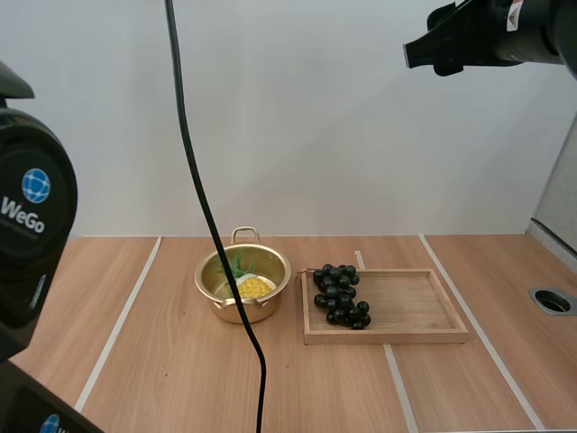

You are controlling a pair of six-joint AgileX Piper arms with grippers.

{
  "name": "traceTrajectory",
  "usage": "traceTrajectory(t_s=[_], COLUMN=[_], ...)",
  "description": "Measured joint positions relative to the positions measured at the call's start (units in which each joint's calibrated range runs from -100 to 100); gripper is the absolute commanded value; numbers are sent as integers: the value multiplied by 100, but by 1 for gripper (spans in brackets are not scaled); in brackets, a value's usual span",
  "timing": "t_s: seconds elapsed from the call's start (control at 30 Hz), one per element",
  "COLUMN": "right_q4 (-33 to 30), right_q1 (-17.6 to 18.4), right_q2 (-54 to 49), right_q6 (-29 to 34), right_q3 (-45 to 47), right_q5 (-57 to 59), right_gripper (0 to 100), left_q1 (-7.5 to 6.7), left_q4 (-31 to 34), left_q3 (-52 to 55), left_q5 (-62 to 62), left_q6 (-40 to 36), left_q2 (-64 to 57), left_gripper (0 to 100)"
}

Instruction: Open the pot, put the pineapple inside, and close it

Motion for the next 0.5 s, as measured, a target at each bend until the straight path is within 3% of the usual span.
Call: traceTrajectory(t_s=[0.27,0.5], right_q4=[-1114,-1271], right_q1=[0,0], right_q2=[0,-13], right_q6=[987,1124], right_q3=[0,-29], right_q5=[440,617], right_gripper=[100,100], left_q1=[0,0], left_q4=[-200,-510], left_q3=[1591,3557], left_q5=[0,0], left_q6=[0,88], left_q2=[27,61], left_gripper=[0,0])
